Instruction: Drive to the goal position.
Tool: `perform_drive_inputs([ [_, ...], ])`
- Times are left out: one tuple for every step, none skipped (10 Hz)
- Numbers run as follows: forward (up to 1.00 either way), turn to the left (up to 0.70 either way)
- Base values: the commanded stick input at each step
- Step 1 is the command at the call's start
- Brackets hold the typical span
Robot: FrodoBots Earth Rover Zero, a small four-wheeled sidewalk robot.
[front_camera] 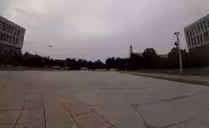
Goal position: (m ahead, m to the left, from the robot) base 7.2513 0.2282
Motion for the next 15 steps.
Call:
perform_drive_inputs([
  [0.7,0.01],
  [0.7,0.01],
  [0.7,0.01],
  [0.7,0.01],
  [0.7,0.01],
  [0.7,0.01],
  [0.7,0.01],
  [0.7,0.01],
  [0.7,0.01],
  [0.7,0.01],
  [0.7,0.01],
  [0.7,0.01],
  [0.7,0.01],
  [0.7,0.01],
  [0.7,0.01],
])
